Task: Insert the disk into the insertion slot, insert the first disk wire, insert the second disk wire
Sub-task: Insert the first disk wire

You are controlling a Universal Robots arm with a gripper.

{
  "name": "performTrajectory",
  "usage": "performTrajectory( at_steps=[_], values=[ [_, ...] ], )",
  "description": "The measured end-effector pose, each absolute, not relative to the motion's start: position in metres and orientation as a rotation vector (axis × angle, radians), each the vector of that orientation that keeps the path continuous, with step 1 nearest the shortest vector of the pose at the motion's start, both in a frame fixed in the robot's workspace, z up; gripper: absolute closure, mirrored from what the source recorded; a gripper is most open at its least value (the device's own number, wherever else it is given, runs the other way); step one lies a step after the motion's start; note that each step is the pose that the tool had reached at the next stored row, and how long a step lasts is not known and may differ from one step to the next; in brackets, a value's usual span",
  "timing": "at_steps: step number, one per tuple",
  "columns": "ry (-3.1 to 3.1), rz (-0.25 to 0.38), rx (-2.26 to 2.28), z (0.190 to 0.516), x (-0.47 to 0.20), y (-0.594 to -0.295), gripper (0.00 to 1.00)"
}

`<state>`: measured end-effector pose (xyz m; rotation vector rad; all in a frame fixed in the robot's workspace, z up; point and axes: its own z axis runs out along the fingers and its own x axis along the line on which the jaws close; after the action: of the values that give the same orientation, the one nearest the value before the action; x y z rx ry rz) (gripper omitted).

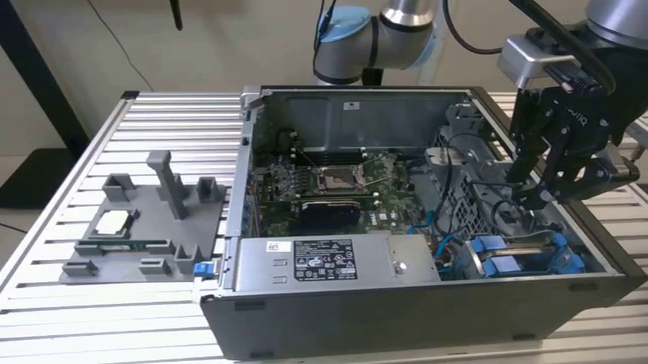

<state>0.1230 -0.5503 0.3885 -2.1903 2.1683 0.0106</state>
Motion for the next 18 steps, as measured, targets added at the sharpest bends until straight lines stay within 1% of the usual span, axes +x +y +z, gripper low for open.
performTrajectory(
  at_steps=[1, 2, 6, 7, 8, 9, 12, 14, 15, 18],
  values=[
    [2.168, 0.012, -2.19, 0.3885, 0.123, -0.5502, 0.55],
    [2.167, 0.013, -2.189, 0.3886, 0.123, -0.5502, 0.63],
    [2.165, 0.015, -2.187, 0.3882, 0.123, -0.5502, 0.63],
    [2.164, 0.016, -2.186, 0.3882, 0.123, -0.5502, 0.65],
    [2.164, 0.017, -2.186, 0.3881, 0.123, -0.5502, 0.65],
    [2.163, 0.018, -2.185, 0.3881, 0.123, -0.5502, 0.72],
    [2.162, 0.021, -2.184, 0.3879, 0.123, -0.5502, 0.72],
    [2.162, 0.021, -2.184, 0.3875, 0.123, -0.5502, 0.74],
    [2.162, 0.021, -2.183, 0.3872, 0.123, -0.5502, 0.81],
    [2.162, 0.02, -2.183, 0.3865, 0.123, -0.5502, 0.81]
  ],
)
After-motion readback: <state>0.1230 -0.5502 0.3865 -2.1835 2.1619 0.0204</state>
